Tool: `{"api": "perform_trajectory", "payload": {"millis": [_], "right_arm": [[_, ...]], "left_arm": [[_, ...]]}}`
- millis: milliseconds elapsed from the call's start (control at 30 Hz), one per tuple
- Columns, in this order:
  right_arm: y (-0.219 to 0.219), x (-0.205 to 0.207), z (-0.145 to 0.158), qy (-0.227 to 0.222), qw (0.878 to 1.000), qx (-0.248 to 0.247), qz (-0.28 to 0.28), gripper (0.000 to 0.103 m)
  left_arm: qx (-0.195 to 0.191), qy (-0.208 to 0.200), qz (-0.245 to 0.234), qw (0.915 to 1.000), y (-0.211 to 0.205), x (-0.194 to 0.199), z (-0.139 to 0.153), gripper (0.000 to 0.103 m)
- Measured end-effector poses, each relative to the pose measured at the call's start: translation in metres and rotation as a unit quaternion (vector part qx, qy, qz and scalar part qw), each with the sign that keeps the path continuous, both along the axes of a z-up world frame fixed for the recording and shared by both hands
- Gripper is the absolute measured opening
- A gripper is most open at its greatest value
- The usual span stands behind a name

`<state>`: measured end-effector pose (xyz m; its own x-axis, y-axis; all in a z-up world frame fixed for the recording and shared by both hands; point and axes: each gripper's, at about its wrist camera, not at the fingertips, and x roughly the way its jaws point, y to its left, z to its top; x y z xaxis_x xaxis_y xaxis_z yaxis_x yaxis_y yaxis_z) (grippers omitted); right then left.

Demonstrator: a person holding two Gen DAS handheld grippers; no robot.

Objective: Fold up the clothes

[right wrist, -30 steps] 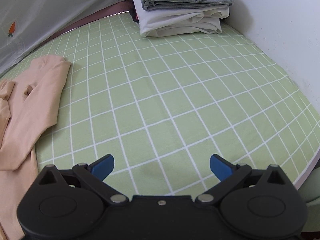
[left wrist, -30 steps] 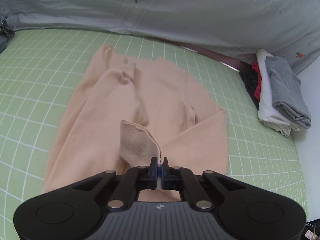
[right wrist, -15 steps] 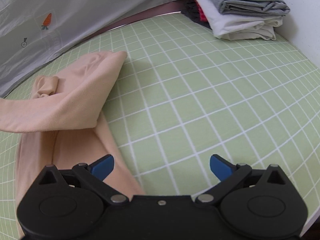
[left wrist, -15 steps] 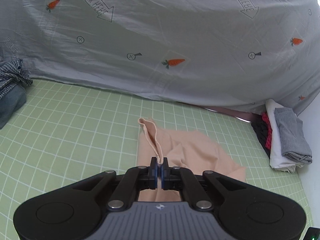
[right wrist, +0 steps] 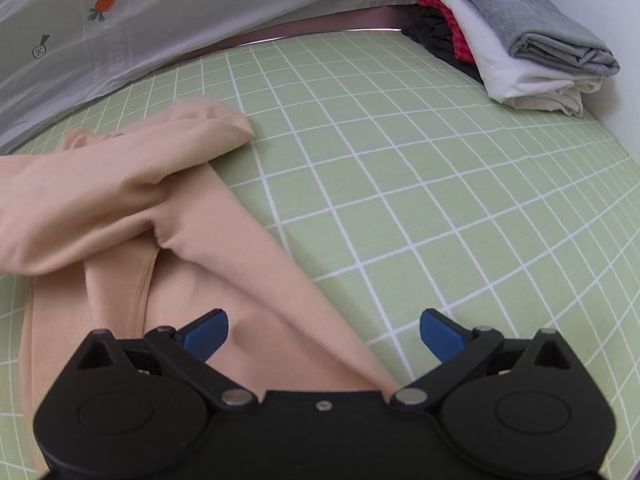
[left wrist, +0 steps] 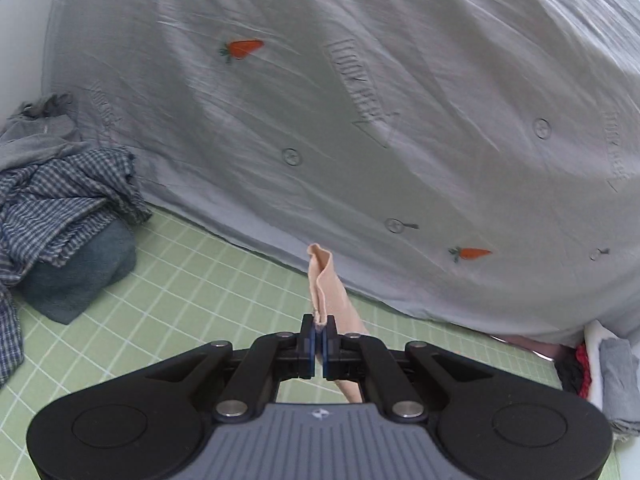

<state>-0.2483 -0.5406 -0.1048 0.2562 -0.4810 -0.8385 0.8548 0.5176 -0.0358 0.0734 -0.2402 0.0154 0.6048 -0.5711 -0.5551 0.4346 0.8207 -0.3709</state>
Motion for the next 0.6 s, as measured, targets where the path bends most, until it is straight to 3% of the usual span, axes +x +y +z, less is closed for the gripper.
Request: {"api": "perform_trajectory", "payload": {"millis": [200,267,300,333,433,600], "right_arm": [[0.010,0.008,-0.001,0.031,0.999,-0.015,0.024,0.103],[0.013,0.010,-0.002,0.041,0.998,-0.017,0.032,0.103],[0.014,0.010,-0.001,0.044,0.998,-0.019,0.036,0.103],[0.015,0.010,0.000,0.046,0.998,-0.022,0.040,0.103],[0.015,0.008,0.002,0.037,0.998,-0.021,0.045,0.103],[0.015,-0.015,0.011,-0.018,0.999,-0.008,0.040,0.103]], "left_arm": [[0.049,0.091,0.075,0.9917,0.030,0.031,-0.054,0.005],[0.058,0.116,0.080,0.9883,0.035,0.026,-0.066,0.026],[0.060,0.125,0.081,0.9870,0.037,0.022,-0.070,0.032],[0.061,0.128,0.078,0.9868,0.037,0.015,-0.072,0.039],[0.063,0.133,0.061,0.9872,0.031,-0.006,-0.071,0.048],[0.065,0.121,0.018,0.9904,0.011,-0.048,-0.052,0.055]]}}
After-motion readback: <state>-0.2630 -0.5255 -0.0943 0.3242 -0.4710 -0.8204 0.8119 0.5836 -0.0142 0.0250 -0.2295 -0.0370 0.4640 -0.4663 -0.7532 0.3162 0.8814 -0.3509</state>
